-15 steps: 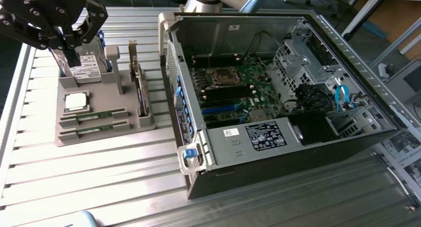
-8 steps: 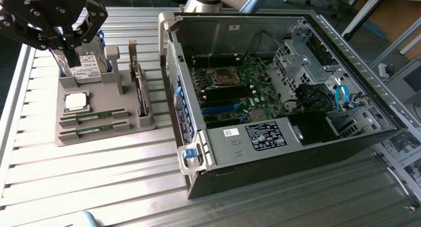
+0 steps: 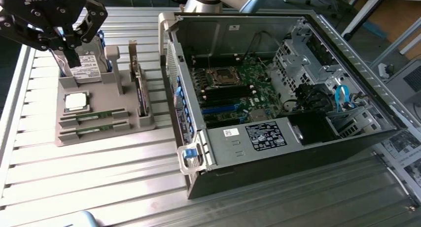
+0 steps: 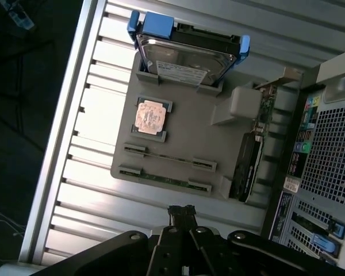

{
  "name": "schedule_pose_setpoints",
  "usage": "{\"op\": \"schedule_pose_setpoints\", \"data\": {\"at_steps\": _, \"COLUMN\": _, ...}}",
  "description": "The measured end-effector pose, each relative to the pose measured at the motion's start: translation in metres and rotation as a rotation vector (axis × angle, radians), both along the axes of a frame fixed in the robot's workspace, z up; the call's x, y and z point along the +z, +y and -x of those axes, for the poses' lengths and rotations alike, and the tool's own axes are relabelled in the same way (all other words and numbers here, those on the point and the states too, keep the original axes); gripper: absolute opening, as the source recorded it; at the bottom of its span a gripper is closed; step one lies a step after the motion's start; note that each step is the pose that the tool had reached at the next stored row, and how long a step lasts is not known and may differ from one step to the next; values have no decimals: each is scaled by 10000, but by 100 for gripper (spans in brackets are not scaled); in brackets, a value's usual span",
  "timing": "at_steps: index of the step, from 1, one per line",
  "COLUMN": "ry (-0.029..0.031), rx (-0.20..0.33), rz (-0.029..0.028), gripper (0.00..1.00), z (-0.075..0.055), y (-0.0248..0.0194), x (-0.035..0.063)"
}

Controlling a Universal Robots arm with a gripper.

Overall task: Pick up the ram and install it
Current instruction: 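Pick up the ram and move it above insertion slot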

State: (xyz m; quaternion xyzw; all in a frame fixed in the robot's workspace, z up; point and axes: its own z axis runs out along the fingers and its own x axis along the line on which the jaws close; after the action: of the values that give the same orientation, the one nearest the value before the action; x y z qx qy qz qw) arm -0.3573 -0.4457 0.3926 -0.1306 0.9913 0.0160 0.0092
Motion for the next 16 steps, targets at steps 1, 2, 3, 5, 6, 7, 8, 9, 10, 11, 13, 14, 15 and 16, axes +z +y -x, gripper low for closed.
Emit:
{"op": "schedule_pose_setpoints", "data": {"at_steps": 1, "ry": -1, "rx": 40, "rz": 2, "gripper": 11, "z": 0, "y": 0, "x": 0}}
{"op": "schedule_pose_setpoints", "data": {"at_steps": 2, "ry": 0, "rx": 101, "rz": 7, "gripper": 11, "z": 0, "y": 0, "x": 0}}
{"op": "schedule_pose_setpoints", "data": {"at_steps": 3, "ry": 0, "rx": 140, "rz": 10, "gripper": 11, "z": 0, "y": 0, "x": -1}}
{"op": "schedule_pose_setpoints", "data": {"at_steps": 5, "ry": 0, "rx": 219, "rz": 15, "gripper": 11, "z": 0, "y": 0, "x": -1}}
{"op": "schedule_pose_setpoints", "data": {"at_steps": 6, "ry": 0, "rx": 260, "rz": 18, "gripper": 11, "z": 0, "y": 0, "x": -1}}
{"op": "schedule_pose_setpoints", "data": {"at_steps": 7, "ry": 0, "rx": 291, "rz": 19, "gripper": 11, "z": 0, "y": 0, "x": -1}}
{"op": "schedule_pose_setpoints", "data": {"at_steps": 8, "ry": 0, "rx": 346, "rz": 23, "gripper": 11, "z": 0, "y": 0, "x": -2}}
{"op": "schedule_pose_setpoints", "data": {"at_steps": 9, "ry": 0, "rx": 389, "rz": 25, "gripper": 11, "z": 0, "y": 0, "x": -2}}
{"op": "schedule_pose_setpoints", "data": {"at_steps": 10, "ry": 0, "rx": 437, "rz": 29, "gripper": 11, "z": 0, "y": 0, "x": -2}}
{"op": "schedule_pose_setpoints", "data": {"at_steps": 11, "ry": 0, "rx": 490, "rz": 32, "gripper": 11, "z": 0, "y": 0, "x": -2}}
{"op": "schedule_pose_setpoints", "data": {"at_steps": 13, "ry": 0, "rx": 559, "rz": 36, "gripper": 11, "z": 0, "y": 0, "x": -3}}
{"op": "schedule_pose_setpoints", "data": {"at_steps": 14, "ry": 0, "rx": 597, "rz": 38, "gripper": 11, "z": 0, "y": 0, "x": -3}}
{"op": "schedule_pose_setpoints", "data": {"at_steps": 15, "ry": -1, "rx": 632, "rz": 41, "gripper": 11, "z": 0, "y": 0, "x": -3}}
{"op": "schedule_pose_setpoints", "data": {"at_steps": 16, "ry": 0, "rx": 671, "rz": 44, "gripper": 11, "z": 0, "y": 0, "x": -3}}
